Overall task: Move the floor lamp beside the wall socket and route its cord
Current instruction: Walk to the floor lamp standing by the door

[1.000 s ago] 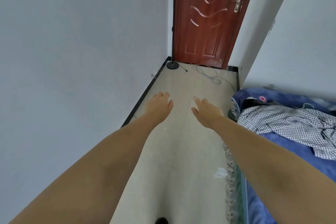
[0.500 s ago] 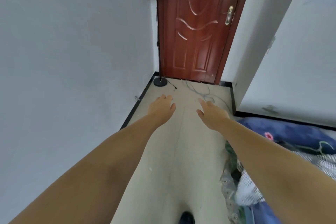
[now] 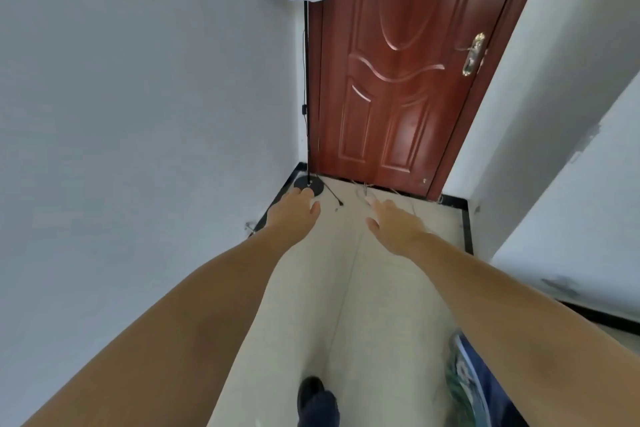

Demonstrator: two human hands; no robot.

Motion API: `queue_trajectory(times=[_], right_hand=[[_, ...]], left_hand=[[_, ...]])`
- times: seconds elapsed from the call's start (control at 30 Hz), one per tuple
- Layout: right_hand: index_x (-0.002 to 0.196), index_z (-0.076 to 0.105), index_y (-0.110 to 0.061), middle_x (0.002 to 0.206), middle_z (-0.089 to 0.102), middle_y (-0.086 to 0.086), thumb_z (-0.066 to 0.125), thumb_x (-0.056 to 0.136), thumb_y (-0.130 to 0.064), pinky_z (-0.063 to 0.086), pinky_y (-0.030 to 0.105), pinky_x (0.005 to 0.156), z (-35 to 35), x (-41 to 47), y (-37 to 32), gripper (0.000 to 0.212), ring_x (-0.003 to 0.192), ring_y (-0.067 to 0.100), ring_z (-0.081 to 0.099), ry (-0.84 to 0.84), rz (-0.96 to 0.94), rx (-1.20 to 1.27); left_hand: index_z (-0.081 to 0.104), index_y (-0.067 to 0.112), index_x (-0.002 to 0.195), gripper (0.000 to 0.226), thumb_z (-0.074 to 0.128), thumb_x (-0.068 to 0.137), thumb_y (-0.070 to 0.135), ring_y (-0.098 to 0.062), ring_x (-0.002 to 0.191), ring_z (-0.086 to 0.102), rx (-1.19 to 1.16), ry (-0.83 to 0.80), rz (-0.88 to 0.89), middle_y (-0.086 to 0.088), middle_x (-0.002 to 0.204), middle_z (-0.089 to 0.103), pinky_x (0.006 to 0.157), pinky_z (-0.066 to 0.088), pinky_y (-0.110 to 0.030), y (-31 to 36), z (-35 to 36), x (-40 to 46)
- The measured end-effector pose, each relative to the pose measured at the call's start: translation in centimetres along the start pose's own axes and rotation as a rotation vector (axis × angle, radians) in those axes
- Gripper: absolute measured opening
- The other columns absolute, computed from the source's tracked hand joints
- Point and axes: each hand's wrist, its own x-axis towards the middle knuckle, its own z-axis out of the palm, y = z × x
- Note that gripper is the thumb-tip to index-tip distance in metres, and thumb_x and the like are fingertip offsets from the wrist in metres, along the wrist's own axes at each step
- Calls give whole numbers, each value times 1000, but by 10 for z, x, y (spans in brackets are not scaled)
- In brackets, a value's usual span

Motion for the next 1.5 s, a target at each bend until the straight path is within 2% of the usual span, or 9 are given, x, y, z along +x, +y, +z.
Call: queue_trajectory(times=[0.07,0.17,0.27,0.43,0.53,0.8,1.1,1.4,1.5], right_hand=[[144,28,-24,142,41,12,30,99,-33,47,45,87,-6,52,18,47,114,35,54,-6,22,23],[132,36,-19,127,48,12,30,98,-32,43,38,72,-21,128,45,37,96,33,58,21,43,42],[133,34,-18,123,49,12,29,98,-35,45,37,68,-40,193,74,39,90,34,62,61,83,18],[142,27,-22,131,47,13,29,99,-37,49,42,77,-51,283,131,46,102,34,60,0,141,-4],[146,24,-22,138,43,12,29,99,-37,48,48,86,-60,351,158,49,110,35,58,-21,142,-6],[145,26,-20,132,45,14,30,100,-36,50,47,87,-86,557,205,47,107,36,59,-65,-63,-19],[146,23,-21,137,42,11,29,100,-38,47,44,87,-75,750,208,50,111,33,57,-150,-215,9],[146,24,-21,143,40,12,32,99,-37,50,45,90,-60,951,211,51,114,31,59,-116,-97,147],[145,27,-22,139,44,10,39,97,-35,50,45,89,-42,998,210,51,112,31,59,-140,-85,202]], left_hand=[[51,11,121,35,36,96,31,-30,101,56,2,1,8,-13,115,58,82,50,-44,-4,7,53],[54,10,113,32,35,96,30,-28,94,55,-12,-8,-12,-12,109,58,78,49,-42,-8,10,138],[55,10,108,30,35,96,29,-26,88,52,-10,-6,9,-12,103,58,72,45,-37,-3,10,224],[56,11,103,30,35,96,31,-29,90,58,-40,-41,51,-10,97,58,79,51,-44,18,39,340],[56,11,99,28,36,96,32,-28,87,56,-52,-35,39,-5,88,51,75,50,-42,19,61,403],[58,13,107,34,34,97,34,-26,93,59,-75,55,-240,-8,103,60,74,43,-34,-7,90,567],[56,17,118,38,35,96,38,-25,100,60,-58,39,-443,-7,118,61,83,47,-36,-67,115,714],[61,16,110,40,34,96,42,-23,100,60,8,-83,-351,-5,114,64,79,45,-32,-131,123,921],[61,15,108,41,33,97,42,-20,92,59,55,-143,-387,-4,108,65,76,44,-30,-152,130,959]])
